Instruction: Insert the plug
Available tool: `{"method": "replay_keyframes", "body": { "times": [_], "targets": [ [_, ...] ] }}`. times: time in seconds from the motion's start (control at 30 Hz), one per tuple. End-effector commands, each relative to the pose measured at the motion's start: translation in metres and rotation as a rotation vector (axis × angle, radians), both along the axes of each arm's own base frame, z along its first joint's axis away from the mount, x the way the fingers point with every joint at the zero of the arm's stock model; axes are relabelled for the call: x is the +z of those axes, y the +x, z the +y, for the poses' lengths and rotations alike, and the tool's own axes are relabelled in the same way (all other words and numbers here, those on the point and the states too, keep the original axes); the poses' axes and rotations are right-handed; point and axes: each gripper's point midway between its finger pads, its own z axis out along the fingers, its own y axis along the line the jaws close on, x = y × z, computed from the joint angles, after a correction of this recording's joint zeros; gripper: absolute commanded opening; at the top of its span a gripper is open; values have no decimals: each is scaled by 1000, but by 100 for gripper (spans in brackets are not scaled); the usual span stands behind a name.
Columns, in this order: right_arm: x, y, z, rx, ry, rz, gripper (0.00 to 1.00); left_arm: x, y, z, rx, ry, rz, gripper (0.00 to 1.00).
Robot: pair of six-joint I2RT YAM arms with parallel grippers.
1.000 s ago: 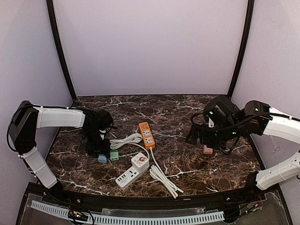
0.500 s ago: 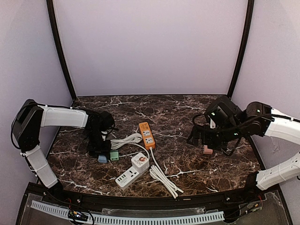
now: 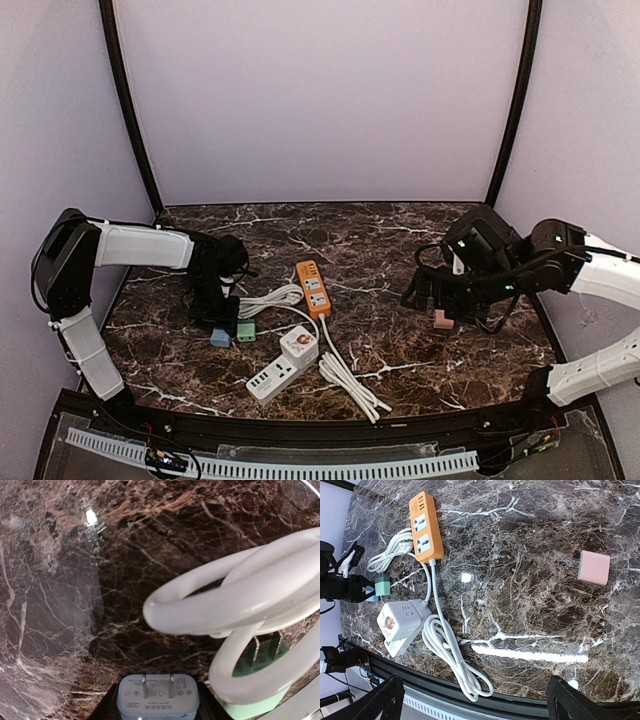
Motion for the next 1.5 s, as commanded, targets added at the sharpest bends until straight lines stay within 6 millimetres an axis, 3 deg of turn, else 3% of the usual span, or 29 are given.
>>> {"method": "replay_keyframes", "body": {
  "times": [0.0,0.2,0.33,0.5,0.83,1.0,1.17,1.33,1.47],
  "targets": [
    [0,-1,-4,-19,11,0,99,6,-6,3,2,-5,20,37],
    [7,5,5,-5,39,-32,99,25,-6,-3,33,-60,-6,34],
    [25,15,18,3,103,-98,99,59,1,-14,65,-138,-67,34],
    [64,36,37,-10,230,-236,99,107,15,-29,111,-238,-145,33],
    [142,74,42,-128,412,-627,99,201,39,-68,243,-521,-269,31],
    [172,81,68,-96,416,-751,99,239,48,-79,325,-624,-302,31],
    [187,80,101,-32,449,-822,99,269,55,-96,425,-778,-289,26],
    [194,74,134,39,484,-856,97,298,65,-108,502,-910,-300,23],
    [193,70,162,118,478,-878,95,308,68,-115,546,-978,-275,15]
  ]
}}
